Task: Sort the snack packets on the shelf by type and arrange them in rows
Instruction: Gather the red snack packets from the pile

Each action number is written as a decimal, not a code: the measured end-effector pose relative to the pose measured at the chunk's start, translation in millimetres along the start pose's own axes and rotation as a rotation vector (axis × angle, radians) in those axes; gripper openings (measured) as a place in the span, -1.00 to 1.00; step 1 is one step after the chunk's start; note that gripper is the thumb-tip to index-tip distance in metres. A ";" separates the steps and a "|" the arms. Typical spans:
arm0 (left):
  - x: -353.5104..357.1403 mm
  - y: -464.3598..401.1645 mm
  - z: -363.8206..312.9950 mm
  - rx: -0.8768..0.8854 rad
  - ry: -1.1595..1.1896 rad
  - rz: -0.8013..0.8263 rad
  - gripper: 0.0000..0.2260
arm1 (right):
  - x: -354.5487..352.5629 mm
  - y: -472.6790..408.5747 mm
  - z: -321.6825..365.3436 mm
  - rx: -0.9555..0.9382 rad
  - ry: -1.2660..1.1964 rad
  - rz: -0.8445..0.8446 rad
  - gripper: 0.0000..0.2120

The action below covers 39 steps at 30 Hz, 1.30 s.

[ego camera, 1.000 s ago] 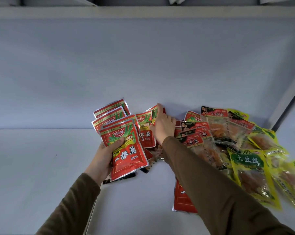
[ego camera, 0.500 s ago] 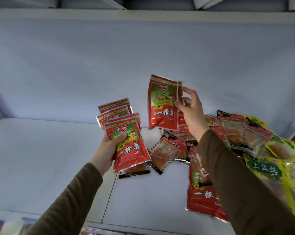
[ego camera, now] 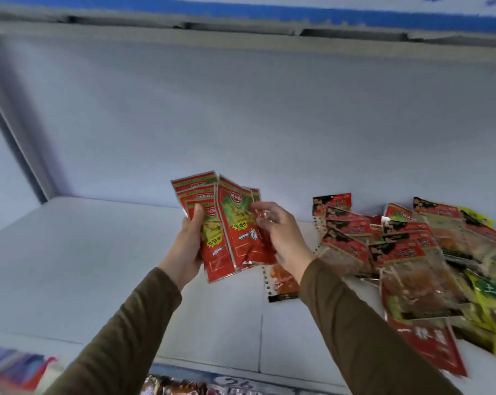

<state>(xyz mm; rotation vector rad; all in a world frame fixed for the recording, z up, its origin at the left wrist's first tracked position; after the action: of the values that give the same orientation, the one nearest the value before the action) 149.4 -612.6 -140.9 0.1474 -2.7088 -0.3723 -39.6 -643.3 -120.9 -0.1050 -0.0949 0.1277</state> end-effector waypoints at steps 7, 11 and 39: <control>-70.1 13.9 -28.4 -0.045 -0.076 0.123 -0.08 | 89.8 2.0 -17.4 -0.127 0.320 -0.066 -0.73; -97.1 12.7 -34.5 -0.071 -0.112 0.137 -0.13 | 124.9 3.4 -23.7 -0.173 0.467 -0.101 -0.73; -297.6 -28.5 -117.3 -0.190 -0.135 0.006 -0.46 | 337.3 -44.1 -80.2 0.112 -0.215 0.118 -0.43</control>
<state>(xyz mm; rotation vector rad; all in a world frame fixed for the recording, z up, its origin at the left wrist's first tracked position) 470.1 -621.5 -156.6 0.0625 -2.7859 -0.6564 307.0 -650.2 -165.8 0.0158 -0.2955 0.2612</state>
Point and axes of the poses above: each hand's wrist, its own y-axis away from the middle knuckle, its own x-axis out of the palm, z = x × y, the point moved 3 cm from there along -y, towards the middle knuckle, and after that the axes turned 7 degrees about -x, right-handed, at the moved point
